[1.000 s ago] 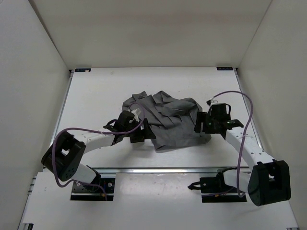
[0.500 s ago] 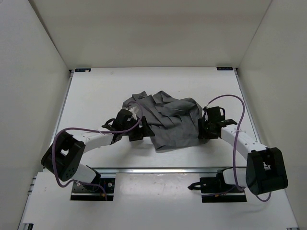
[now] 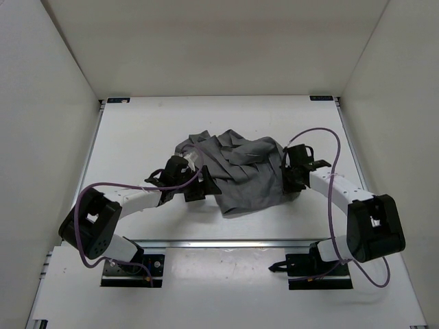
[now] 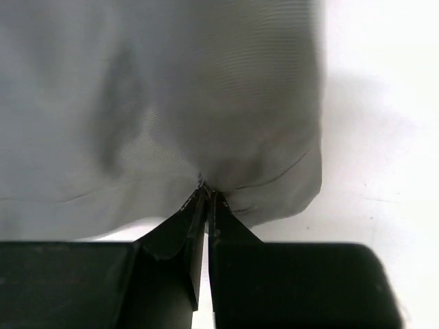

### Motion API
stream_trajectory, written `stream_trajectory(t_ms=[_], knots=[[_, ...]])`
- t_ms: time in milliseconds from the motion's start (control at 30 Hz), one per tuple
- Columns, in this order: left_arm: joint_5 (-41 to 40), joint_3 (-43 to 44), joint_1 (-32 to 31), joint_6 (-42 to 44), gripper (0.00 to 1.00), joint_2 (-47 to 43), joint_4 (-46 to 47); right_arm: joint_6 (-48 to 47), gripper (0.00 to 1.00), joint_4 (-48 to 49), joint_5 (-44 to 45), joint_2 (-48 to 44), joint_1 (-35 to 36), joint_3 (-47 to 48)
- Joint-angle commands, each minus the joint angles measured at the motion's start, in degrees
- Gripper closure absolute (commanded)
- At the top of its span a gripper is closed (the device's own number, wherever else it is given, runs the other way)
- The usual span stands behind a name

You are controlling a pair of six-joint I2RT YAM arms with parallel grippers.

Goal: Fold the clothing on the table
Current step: Flatten the skirt out

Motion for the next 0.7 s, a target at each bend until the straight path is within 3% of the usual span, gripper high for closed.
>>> stream_trajectory(t_ms=[0, 167, 333, 500, 667], knots=[[0.85, -1.40, -1.10, -2.51, 0.05, -1.66, 4.29, 1.16, 1.00, -1.67, -0.71, -1.48, 3.02, 10.97], [0.07, -5.27, -3.03, -10.86, 0.05, -0.96, 12.91, 2.22, 1.00, -5.72, -3.27, 0.09, 4.87, 25.31], [-4.68, -7.20, -4.44, -16.57, 0.05, 0.80, 17.83, 2.31, 1.00, -8.10, -4.31, 1.77, 6.90, 27.61], [-10.04, -9.93, -6.90, -27.37, 0.07, 5.18, 30.04, 3.80, 1.00, -8.10, -4.76, 0.89, 10.14, 27.35], [-12.15, -10.72, -9.28, -32.39, 0.08, 8.18, 33.31, 3.62, 1.00, -8.97, -4.50, -0.25, 9.45, 32.44]])
